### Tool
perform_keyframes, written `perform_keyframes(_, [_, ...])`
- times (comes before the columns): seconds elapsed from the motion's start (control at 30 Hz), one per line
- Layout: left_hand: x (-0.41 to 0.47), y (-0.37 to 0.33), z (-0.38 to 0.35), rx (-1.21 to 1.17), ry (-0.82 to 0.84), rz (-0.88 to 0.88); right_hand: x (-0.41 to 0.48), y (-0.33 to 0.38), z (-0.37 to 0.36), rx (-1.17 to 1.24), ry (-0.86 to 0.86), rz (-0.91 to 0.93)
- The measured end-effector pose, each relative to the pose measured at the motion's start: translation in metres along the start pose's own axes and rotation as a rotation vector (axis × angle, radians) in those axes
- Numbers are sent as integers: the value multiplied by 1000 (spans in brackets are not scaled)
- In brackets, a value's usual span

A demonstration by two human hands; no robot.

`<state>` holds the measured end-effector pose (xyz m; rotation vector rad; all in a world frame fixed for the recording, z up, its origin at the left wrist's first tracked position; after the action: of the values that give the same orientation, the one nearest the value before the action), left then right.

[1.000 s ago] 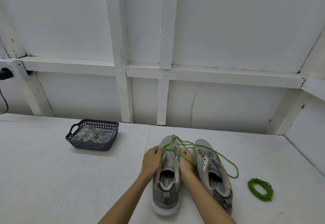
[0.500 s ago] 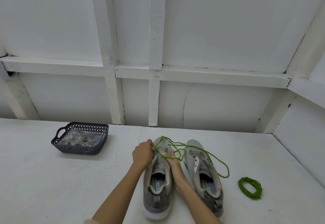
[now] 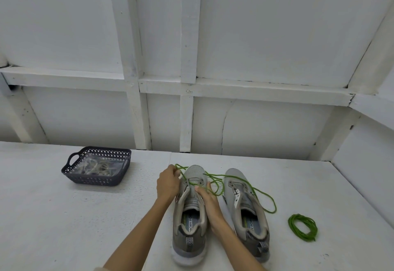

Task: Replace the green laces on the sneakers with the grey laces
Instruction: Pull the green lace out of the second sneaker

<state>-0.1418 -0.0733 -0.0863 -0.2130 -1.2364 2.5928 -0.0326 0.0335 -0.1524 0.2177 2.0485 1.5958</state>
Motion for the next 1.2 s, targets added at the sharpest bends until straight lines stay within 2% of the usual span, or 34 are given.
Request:
perform_keyframes(0.07, [-2,1,2,-67,-66,15,16,-19,7,-7,-4,-4])
perform_keyframes(0.23, [-8,-5,-6,132,61,-105,11,-11,2,52,-16,13])
perform_keyframes(0.3, [-7,-8,-2,64,-26,-110,1,0,0,36,-3,20])
perform_keyframes(0.4, [-12,-13,11,-170,-251,-122,-5,5,-2,-10,-2,32])
perform_keyframes(0.43, [-14,-15,12,-183,-262,-129,-6,5,-2,-20,-6,39])
perform_keyframes(0.47, [-15,-15,11,-165,-235,-138,-4,3,-3,-11,-11,39])
perform_keyframes(0.57, [-13,-6,-5,-35,-21,-86,1,-4,-1,19,-30,24])
perform_keyframes(0.63, [-14,-2,-11,17,31,-74,4,-7,1,26,-25,25])
perform_keyframes(0.7, [-15,-5,-7,-31,-25,-83,-2,-1,0,11,-17,27])
perform_keyframes(0.83, [-22,-14,12,-263,-271,-82,-12,11,-5,6,-1,35])
perform_keyframes(0.9, [-18,-10,9,-278,-224,-49,-12,12,-5,9,-7,37])
perform_keyframes(1.0, [-12,3,-7,-146,33,10,-10,10,-5,17,-19,33])
perform_keyframes(1.07, [-11,8,-12,-127,71,9,-12,11,-5,10,-20,34])
perform_keyframes(1.2, [-20,-7,1,-249,-203,-59,-13,13,-3,-35,-18,69])
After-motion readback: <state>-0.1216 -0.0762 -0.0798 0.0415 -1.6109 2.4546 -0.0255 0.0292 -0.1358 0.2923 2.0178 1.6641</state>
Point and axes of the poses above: each hand's wrist, its own x-axis towards the middle knuckle, its own z-axis out of the back of the hand, y = z × x, the point moved 4 cm from there along x, towards the middle knuckle, and after that the axes turned 3 degrees about y, right-handed, at the moved point
